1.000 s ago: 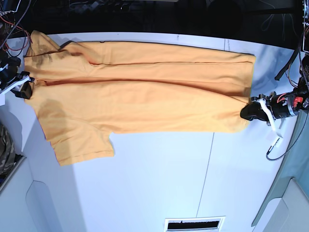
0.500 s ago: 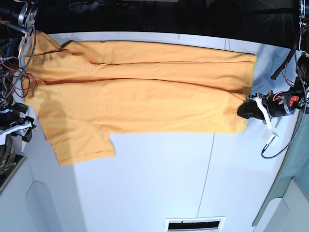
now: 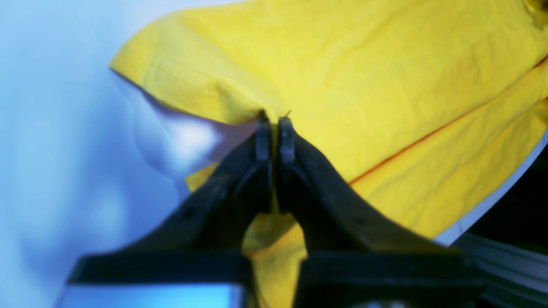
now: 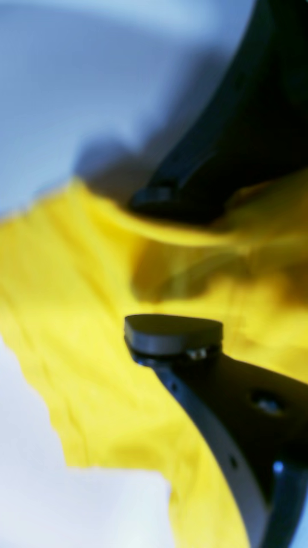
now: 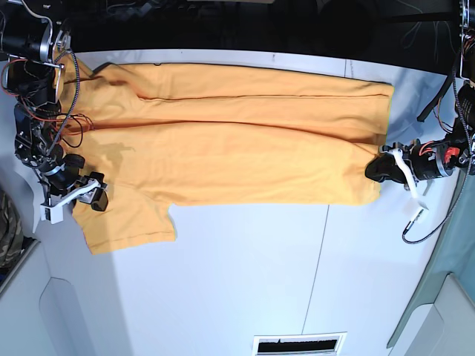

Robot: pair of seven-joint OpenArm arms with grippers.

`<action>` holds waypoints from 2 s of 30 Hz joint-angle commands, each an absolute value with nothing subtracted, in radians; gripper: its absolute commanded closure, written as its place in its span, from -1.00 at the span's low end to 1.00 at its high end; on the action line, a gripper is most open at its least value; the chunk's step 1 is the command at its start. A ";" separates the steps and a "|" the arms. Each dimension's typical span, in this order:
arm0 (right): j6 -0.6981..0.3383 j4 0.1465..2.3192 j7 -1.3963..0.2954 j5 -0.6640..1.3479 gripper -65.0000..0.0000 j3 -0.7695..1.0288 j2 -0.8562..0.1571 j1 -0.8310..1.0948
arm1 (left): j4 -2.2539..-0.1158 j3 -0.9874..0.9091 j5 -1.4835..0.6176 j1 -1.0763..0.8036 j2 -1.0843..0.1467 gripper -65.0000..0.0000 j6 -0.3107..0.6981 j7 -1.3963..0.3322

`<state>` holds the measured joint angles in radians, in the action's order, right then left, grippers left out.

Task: Layout the t-shirt on the table in an organized manner, then fold the t-shirt properly
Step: 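Grasp the shirt ends with both grippers and fold the shirt lengthwise again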

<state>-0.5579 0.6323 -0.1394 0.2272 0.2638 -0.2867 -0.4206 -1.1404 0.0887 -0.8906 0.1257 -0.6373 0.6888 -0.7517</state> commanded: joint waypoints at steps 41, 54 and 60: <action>-0.564 1.772 -0.687 0.575 1.00 0.401 -0.247 0.411 | -1.464 0.005 -0.942 -0.233 -0.744 0.09 0.698 -0.864; -0.554 1.886 -0.849 0.727 0.08 0.532 -0.229 0.457 | -1.464 -0.262 -1.095 -0.242 -0.726 0.07 0.698 -0.928; -0.554 2.052 -0.826 0.726 0.08 0.614 -0.200 0.471 | -1.464 -0.323 -1.134 -0.251 -0.725 0.07 0.698 -0.932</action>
<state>-0.5499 2.0365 -0.8417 0.7071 0.6094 -0.1959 0.4686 -1.4528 -0.3138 -1.1141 -0.2550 -0.7033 0.6891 -0.9428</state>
